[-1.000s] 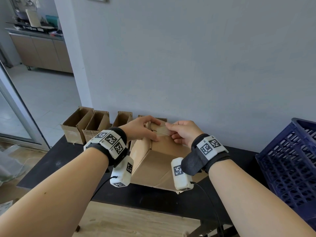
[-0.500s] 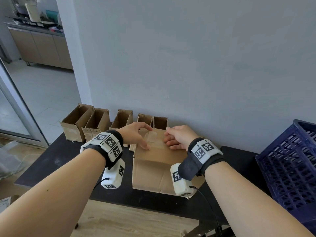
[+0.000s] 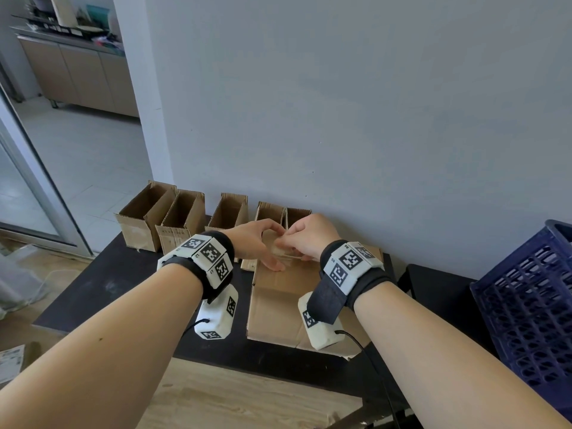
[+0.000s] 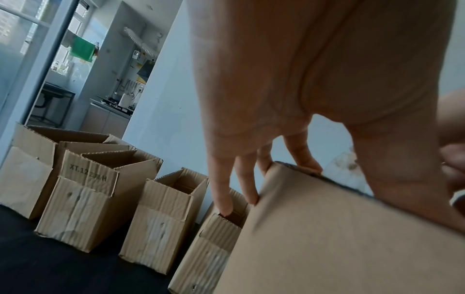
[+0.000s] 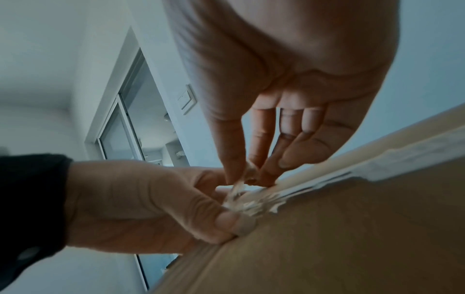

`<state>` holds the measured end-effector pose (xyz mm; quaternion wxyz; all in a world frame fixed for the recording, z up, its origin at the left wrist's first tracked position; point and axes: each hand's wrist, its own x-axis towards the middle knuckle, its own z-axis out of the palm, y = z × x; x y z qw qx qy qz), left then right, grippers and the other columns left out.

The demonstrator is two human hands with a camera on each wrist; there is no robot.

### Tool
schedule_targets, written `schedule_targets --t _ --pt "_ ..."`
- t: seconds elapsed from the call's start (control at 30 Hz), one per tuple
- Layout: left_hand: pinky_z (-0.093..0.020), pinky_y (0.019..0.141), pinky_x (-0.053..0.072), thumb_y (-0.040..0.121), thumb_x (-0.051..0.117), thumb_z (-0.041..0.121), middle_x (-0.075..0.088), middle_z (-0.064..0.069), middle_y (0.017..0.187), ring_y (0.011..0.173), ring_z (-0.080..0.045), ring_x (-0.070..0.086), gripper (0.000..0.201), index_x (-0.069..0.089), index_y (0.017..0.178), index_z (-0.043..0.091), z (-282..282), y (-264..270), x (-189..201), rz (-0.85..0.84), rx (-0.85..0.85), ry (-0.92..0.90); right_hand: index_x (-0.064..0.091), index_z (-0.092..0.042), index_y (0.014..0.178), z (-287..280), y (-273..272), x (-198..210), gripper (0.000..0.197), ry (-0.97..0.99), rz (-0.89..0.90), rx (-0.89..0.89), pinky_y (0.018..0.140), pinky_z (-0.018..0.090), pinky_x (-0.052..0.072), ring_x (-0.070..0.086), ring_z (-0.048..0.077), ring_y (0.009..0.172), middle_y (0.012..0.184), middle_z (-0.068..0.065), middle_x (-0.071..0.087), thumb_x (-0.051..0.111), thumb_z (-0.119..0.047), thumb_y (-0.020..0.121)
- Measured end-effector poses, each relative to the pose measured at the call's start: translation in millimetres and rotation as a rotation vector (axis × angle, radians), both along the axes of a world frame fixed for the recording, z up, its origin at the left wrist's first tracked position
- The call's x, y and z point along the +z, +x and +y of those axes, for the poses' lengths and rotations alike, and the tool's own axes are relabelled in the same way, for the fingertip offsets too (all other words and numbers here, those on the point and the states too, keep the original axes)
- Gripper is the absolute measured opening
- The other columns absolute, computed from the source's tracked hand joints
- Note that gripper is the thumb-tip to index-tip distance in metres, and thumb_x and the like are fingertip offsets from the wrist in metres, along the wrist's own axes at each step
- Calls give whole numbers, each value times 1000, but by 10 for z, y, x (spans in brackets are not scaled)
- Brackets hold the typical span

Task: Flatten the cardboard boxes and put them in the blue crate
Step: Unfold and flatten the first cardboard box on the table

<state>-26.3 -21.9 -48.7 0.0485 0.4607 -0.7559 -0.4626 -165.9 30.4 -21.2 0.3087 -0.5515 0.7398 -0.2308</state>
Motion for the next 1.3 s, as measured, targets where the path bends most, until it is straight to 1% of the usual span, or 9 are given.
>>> schedule_targets --t 0.13,0.23,0.33,0.5,0.73,0.83,0.97,1.07,1.3 --pt "-40 101 45 62 88 24 55 2 120 109 -20 54 70 49 118 37 -24 5 7 10 -9 -1 75 -17 77 -18 2 -6 4 32 20 -27 71 29 56 61 13 66 64 -2 64 75 -20 76" --pt "-41 101 46 60 88 26 54 2 122 110 -20 55 72 49 120 37 -35 13 14 11 -30 19 74 -16 75 -3 -39 4 2 64 1 -55 60 27 51 57 15 58 57 -1 60 74 -18 76" --pt "-40 103 44 62 88 27 51 2 124 112 -20 53 75 48 125 36 -39 20 15 -16 -46 2 73 -9 76 26 -108 27 9 106 -1 -86 52 26 43 52 18 55 57 4 58 75 -17 76" --pt "-40 100 47 64 87 24 55 -3 117 106 -22 58 74 46 125 36 -50 40 35 -25 -49 19 72 2 98 78 -370 144 24 139 -36 -216 58 28 41 50 20 66 73 10 60 71 -11 79" --pt "-40 102 44 65 87 23 53 0 117 107 -22 55 73 46 124 35 -50 1 52 -43 -37 16 73 -8 76 226 -691 208 11 -7 -62 -381 59 26 51 54 14 55 66 5 67 80 -14 71" --pt "-38 101 43 66 86 23 50 0 118 107 -22 53 72 46 124 35 -30 -21 72 -74 -48 -9 61 -15 85 237 -617 191 24 -106 -46 -387 60 24 53 57 13 51 66 3 65 79 -10 71" --pt "-39 101 44 64 86 26 42 0 130 113 -22 49 72 47 124 32 6 -57 141 -145 -81 -120 60 -21 71 216 -500 184 22 -198 72 -374 72 31 57 68 18 72 76 0 69 76 -6 67" --pt "-39 106 37 64 85 30 33 2 133 124 -21 36 70 50 125 31 28 -98 212 -219 -126 -248 63 -22 58 211 -394 130 23 -216 183 -318 69 26 52 66 18 81 73 -5 66 70 -4 71" --pt "-29 80 47 68 83 20 51 6 91 80 -10 50 49 58 109 22 54 -147 241 -162 -146 -235 76 -22 78 253 -204 84 14 -90 255 -146 71 23 47 60 13 80 78 -9 65 69 -11 75"
